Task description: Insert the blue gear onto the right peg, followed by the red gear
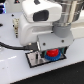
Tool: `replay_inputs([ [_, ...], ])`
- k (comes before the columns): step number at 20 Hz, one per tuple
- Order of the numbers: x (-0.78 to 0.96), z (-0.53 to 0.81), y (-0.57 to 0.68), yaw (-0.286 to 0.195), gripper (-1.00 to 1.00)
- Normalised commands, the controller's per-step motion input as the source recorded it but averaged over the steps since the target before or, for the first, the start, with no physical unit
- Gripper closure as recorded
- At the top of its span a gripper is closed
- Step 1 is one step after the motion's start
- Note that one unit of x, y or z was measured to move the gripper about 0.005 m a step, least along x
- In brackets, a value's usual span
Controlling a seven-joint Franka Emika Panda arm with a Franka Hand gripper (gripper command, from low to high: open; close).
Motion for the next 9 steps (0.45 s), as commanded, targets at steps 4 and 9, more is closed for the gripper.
replay_inputs([
  [4,-0.01,0.66,0.14,0.0,-1.0],
  [9,-0.06,0.56,0.19,0.0,-1.0],
])
